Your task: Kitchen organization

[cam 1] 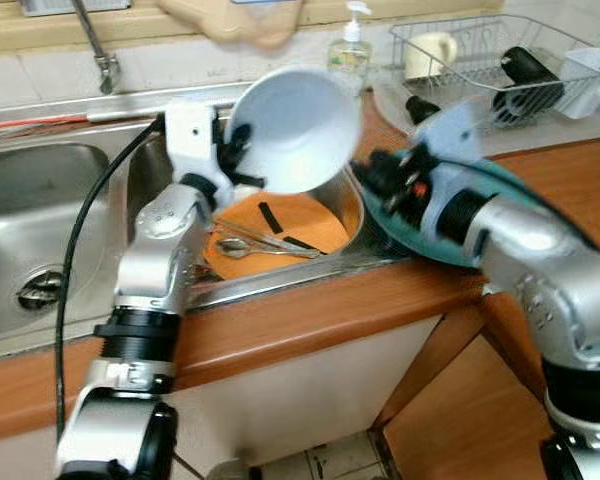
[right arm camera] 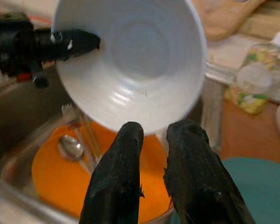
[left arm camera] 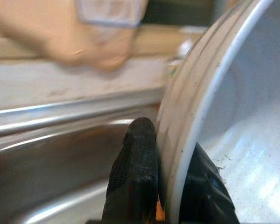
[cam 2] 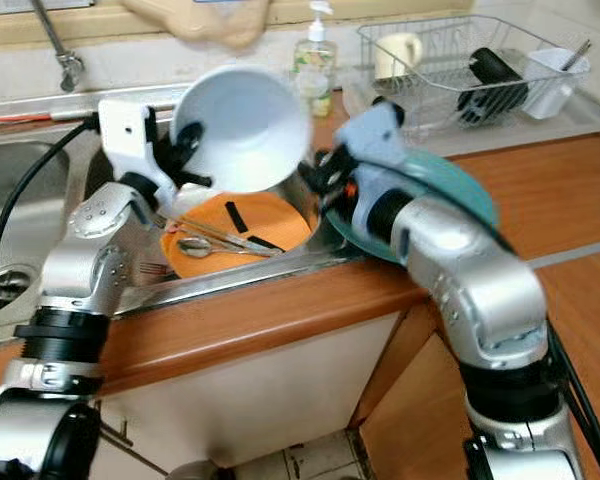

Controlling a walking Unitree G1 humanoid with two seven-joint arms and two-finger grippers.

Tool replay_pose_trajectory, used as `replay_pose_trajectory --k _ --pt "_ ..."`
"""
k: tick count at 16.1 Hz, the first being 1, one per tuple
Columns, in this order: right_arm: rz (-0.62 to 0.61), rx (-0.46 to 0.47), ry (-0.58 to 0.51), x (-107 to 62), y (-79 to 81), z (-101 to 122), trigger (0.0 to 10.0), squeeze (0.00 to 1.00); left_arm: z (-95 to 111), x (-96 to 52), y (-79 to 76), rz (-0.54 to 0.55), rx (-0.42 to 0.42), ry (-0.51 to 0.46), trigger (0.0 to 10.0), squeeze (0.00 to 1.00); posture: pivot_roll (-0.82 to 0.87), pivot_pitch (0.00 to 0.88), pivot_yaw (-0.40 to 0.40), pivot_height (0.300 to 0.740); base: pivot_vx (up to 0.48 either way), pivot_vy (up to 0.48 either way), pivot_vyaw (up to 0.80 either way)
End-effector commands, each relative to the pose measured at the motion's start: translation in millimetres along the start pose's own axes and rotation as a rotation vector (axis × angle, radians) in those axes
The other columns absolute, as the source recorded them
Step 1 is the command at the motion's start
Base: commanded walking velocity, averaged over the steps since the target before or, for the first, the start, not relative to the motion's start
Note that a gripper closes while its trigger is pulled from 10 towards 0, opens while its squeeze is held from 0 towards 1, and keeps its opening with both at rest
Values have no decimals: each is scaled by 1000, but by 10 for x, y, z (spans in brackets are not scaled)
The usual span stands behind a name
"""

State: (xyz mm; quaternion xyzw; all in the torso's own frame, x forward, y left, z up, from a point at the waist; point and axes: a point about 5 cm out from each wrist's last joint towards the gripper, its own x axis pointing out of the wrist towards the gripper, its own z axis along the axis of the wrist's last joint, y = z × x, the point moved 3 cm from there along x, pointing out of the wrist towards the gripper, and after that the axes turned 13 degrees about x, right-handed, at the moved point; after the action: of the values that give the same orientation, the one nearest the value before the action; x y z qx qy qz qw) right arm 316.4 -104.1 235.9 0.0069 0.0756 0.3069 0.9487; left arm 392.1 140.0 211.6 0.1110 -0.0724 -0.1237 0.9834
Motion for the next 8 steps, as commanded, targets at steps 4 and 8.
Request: replay_pose_trajectory --k 4,8 --pt "5 -69 64 -26 3 -97 10000 0 -283 -4 92 -10 168 175 0 0 -82 0 34 740 0 0 0" --pt "61 -119 133 -42 84 -213 10000 0 -603 -14 -14 -88 230 320 0 0 -90 0 35 740 0 0 0"
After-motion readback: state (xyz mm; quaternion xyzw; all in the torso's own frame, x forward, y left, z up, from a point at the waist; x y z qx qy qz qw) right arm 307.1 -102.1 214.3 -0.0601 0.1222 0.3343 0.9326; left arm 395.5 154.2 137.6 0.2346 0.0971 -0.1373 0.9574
